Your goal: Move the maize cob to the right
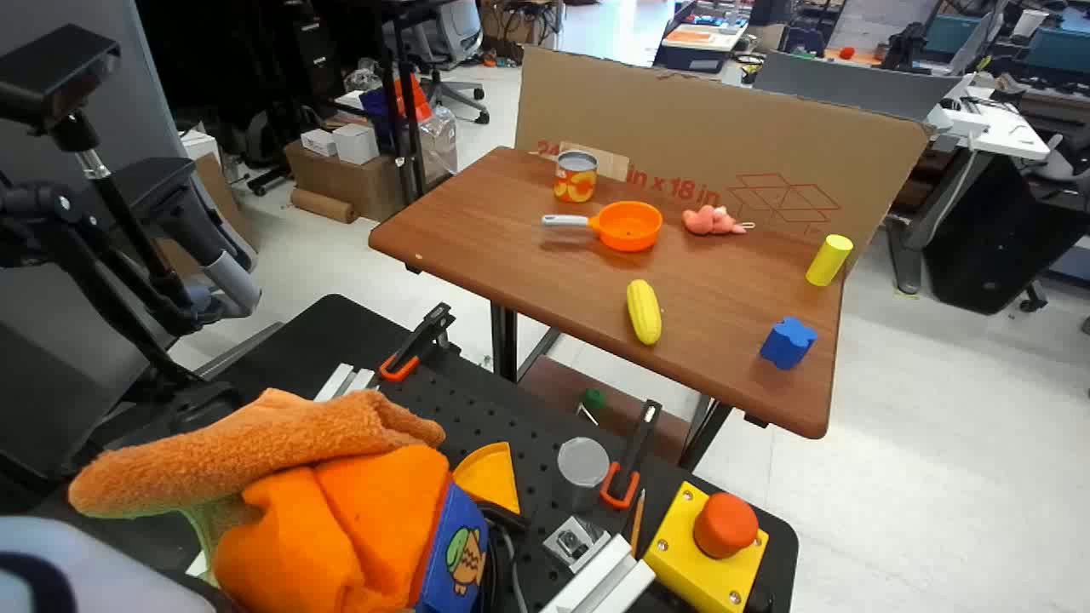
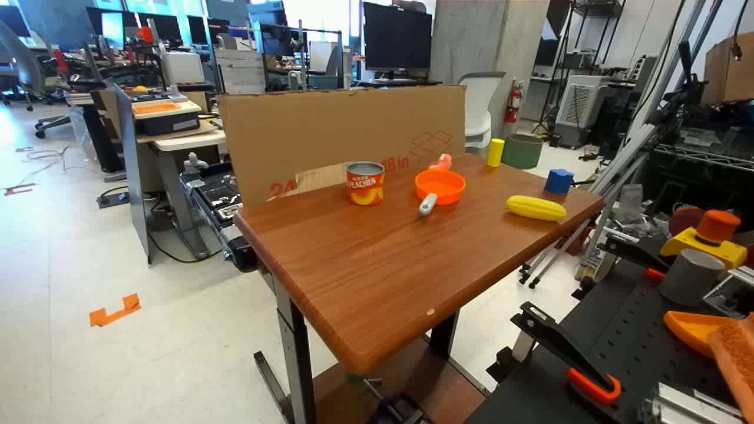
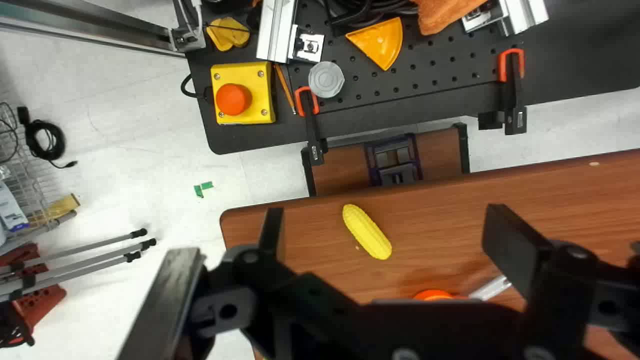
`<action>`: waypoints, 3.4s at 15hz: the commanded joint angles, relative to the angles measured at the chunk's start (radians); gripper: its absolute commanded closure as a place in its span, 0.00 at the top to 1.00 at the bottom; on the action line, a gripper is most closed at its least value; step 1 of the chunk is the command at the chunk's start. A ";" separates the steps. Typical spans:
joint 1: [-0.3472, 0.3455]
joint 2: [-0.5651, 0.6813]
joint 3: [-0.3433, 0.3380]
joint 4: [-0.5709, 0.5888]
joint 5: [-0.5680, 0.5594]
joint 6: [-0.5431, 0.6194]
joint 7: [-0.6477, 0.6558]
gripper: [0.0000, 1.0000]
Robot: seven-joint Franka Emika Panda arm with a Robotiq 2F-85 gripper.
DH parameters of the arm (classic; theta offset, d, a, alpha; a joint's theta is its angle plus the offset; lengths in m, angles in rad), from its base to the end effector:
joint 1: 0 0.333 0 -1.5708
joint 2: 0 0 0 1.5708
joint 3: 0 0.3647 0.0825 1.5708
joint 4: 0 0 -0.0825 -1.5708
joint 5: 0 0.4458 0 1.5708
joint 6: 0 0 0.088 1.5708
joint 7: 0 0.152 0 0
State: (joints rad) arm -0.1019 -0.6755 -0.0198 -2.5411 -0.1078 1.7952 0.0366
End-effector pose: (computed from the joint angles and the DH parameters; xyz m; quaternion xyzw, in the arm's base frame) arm 0.3599 -0.0580 0.4613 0.9964 -0.0628 -0.0369 0.0444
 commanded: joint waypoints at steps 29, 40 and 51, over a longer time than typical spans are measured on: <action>0.062 1.035 0.027 0.458 -0.230 0.381 -0.038 1.00; 0.091 1.256 0.023 0.563 -0.206 0.375 -0.141 1.00; 0.083 1.242 0.036 0.575 -0.135 0.277 -0.169 0.38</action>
State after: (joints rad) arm -0.0228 0.5593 0.0219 -1.9894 -0.2831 2.1295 -0.1074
